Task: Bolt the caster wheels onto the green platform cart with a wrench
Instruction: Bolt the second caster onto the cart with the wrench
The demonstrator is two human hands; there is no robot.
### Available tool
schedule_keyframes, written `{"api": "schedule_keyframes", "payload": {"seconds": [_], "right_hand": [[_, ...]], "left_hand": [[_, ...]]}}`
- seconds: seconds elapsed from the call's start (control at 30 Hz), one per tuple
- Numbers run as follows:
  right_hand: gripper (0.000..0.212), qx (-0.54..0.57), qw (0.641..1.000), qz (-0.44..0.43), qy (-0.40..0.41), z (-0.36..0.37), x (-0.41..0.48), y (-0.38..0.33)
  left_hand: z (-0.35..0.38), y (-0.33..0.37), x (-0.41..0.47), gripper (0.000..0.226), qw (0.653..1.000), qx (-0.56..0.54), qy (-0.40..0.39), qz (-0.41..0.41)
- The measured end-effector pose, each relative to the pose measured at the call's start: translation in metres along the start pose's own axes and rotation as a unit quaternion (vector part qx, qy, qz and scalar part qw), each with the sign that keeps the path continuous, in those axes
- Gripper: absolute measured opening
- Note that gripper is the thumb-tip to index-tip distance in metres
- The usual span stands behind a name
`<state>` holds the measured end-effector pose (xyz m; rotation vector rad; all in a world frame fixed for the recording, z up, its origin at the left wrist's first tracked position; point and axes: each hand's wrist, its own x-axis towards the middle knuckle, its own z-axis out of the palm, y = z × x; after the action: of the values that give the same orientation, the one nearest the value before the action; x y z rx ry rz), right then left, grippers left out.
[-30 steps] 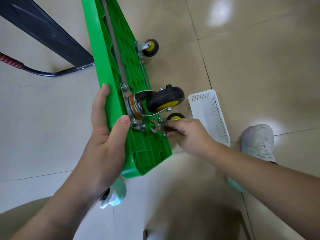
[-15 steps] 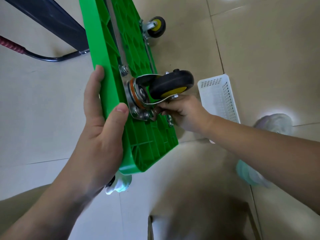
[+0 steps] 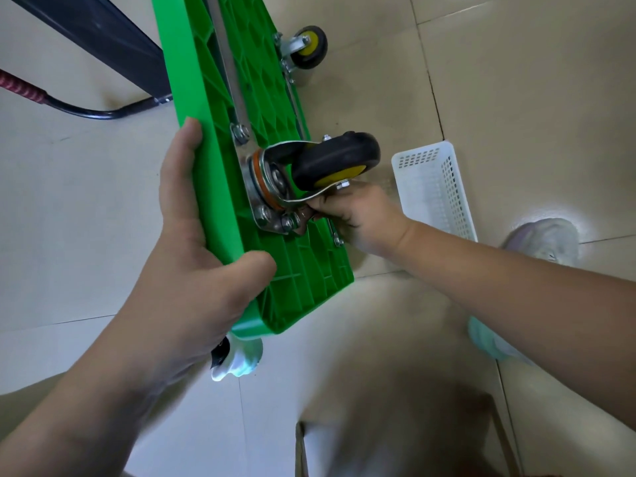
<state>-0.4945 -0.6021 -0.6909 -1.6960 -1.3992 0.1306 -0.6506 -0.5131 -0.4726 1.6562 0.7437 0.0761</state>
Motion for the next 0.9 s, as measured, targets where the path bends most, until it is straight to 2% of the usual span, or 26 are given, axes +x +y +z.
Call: {"api": "schedule_keyframes", "payload": {"seconds": [0.07,0.2,0.33,0.47,0.57,0.73,0.9], "right_hand": [[0.046,-0.003,0.999,0.017,-0.029,0.002,0.001,-0.004],[0.038,-0.001,0.999,0.024,-0.032,0.003,-0.001,-0.025],[0.039,-0.013,0.998,0.040,-0.040,0.003,-0.012,-0.050],[0.040,0.002,0.998,0.052,-0.020,0.013,-0.031,-0.061],[0.031,0.027,0.998,0.064,-0.003,0.021,-0.036,-0.062],[0.027,0.035,0.995,0.089,-0.028,0.022,-0.039,-0.062],[0.023,0.065,0.983,0.162,-0.057,0.007,-0.050,-0.083]], "left_hand": [[-0.006,0.002,-0.001,0.113,0.999,0.033,-0.008,-0.017],[-0.015,0.004,-0.009,0.112,0.995,0.082,-0.001,-0.059],[-0.026,-0.002,-0.028,0.112,0.990,0.104,-0.011,-0.093],[-0.033,-0.009,-0.041,0.113,0.992,0.096,-0.022,-0.078],[-0.035,-0.013,-0.041,0.112,0.995,0.085,-0.031,-0.050],[-0.035,-0.020,-0.040,0.108,0.998,0.062,-0.017,-0.014],[-0.035,-0.027,-0.040,0.101,0.999,0.031,-0.007,0.004]]}}
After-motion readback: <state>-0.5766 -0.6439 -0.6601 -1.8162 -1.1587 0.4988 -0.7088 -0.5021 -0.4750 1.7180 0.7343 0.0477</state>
